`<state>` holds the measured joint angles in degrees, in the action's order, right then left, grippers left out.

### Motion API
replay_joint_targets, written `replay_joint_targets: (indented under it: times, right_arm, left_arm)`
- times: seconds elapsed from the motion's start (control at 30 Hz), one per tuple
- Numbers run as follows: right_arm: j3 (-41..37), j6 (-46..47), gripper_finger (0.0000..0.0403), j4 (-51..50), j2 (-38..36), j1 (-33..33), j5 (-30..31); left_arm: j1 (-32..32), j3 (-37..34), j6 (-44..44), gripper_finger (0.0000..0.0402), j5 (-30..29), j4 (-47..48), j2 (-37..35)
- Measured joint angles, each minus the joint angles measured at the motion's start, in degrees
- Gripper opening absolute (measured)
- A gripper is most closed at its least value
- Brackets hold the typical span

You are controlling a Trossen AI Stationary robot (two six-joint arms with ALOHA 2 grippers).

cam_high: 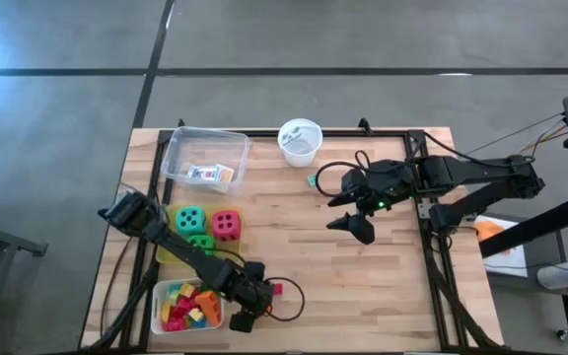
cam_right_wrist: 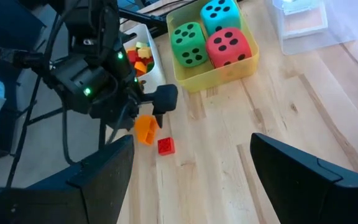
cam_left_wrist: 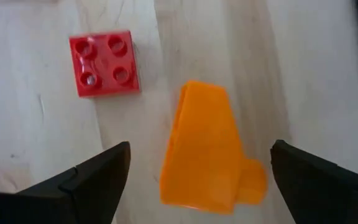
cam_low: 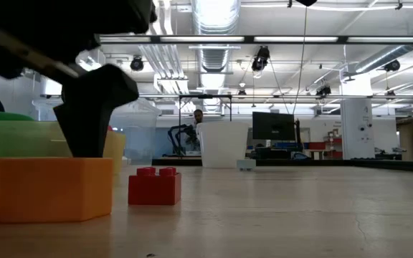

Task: Pick & Place Toys
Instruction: Put the orange game piece into the white bin

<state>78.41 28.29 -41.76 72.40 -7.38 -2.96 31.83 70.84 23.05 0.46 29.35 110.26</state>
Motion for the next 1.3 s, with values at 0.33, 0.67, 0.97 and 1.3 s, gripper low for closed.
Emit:
replay_joint_targets:
  times: [0.33, 0.67, 0.97, 1.3]
  right_arm:
    - [0.0, 0.07, 0.0317, -0.06, 0.0, 0.0, 0.0]
    - [0.0, 0.24, 0.0317, -0.04, 0.0, 0.0, 0.0]
    - [0.0, 1.09, 0.0317, -0.02, 0.0, 0.0, 0.0]
    - [0.0, 1.36, 0.0317, 0.02, 0.0, 0.0, 0.0]
  left_arm:
    - [-0.04, 0.0, 0.74, 0.0374, -0.59, 0.02, 3.13]
    - [0.0, 0.03, -1.64, 0.0327, -1.59, 0.27, 3.32]
    - [-0.07, 0.01, -1.68, 0.0214, -1.79, -0.3, 3.32]
    - [-0.04, 0.03, -1.81, 0.0206, -1.33, -0.18, 3.12]
